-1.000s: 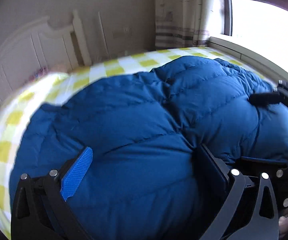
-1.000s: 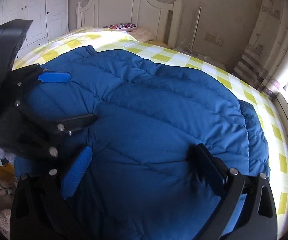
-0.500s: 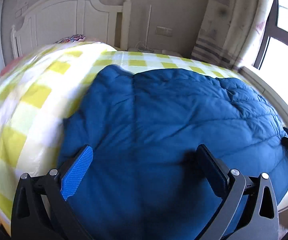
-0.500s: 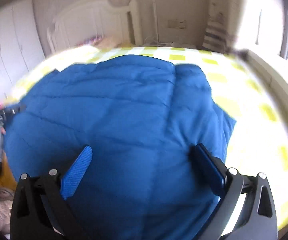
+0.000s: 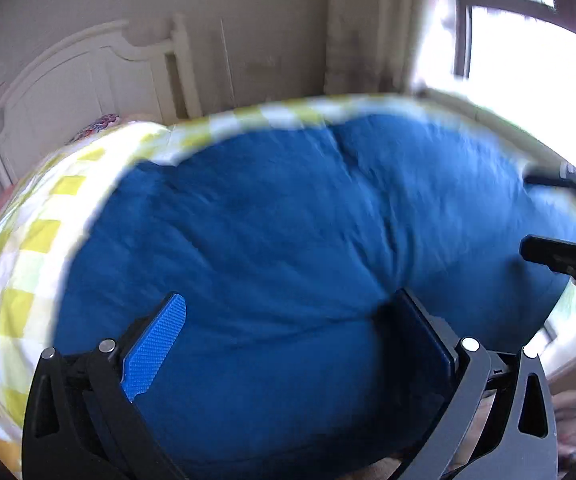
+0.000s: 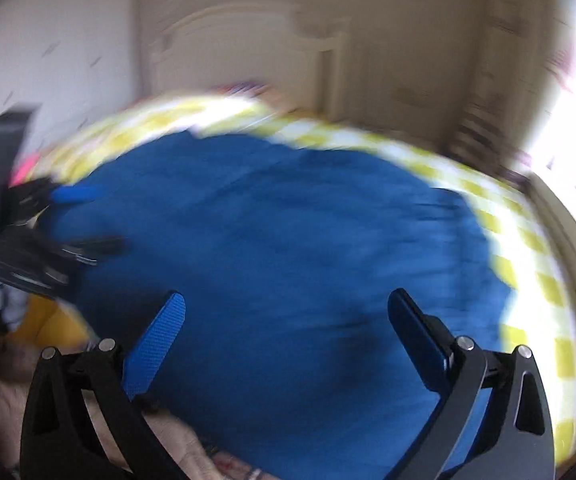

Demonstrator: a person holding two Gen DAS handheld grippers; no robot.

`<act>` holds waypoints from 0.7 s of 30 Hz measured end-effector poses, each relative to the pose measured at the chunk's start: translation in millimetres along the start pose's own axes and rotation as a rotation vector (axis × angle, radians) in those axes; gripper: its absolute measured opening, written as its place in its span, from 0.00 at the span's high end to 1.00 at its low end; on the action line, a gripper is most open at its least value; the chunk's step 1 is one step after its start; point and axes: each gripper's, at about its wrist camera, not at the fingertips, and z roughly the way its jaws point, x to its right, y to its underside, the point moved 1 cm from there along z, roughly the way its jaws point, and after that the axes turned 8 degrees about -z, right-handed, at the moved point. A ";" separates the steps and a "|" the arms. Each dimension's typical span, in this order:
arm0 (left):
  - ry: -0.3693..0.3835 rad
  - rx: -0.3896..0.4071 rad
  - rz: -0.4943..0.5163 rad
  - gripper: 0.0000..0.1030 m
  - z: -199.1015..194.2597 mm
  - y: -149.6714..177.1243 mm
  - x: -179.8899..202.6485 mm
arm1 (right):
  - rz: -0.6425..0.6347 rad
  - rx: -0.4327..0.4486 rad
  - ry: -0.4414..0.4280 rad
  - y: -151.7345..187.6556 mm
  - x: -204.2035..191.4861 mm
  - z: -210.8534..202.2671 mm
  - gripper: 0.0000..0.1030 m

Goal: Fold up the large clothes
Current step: 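Press the folded jacket flat with the left tool while the right tool lifts away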

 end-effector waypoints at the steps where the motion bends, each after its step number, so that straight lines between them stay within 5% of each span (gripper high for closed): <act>1: -0.025 0.023 0.012 0.04 2.6 3.7 3.8 | -0.025 -0.022 0.004 1.8 -6.3 9.1 0.02; 11: 0.019 -0.001 0.002 0.04 6.3 2.9 -5.4 | -0.023 -0.012 0.026 18.0 16.7 -2.6 0.03; 16: 0.022 0.002 -0.004 0.04 6.2 6.7 -3.2 | 0.185 -0.005 0.092 50.8 76.2 -20.8 0.03; 21: 0.024 0.002 -0.007 0.04 7.2 6.3 -3.6 | 0.314 0.050 0.009 81.2 96.2 -16.0 0.02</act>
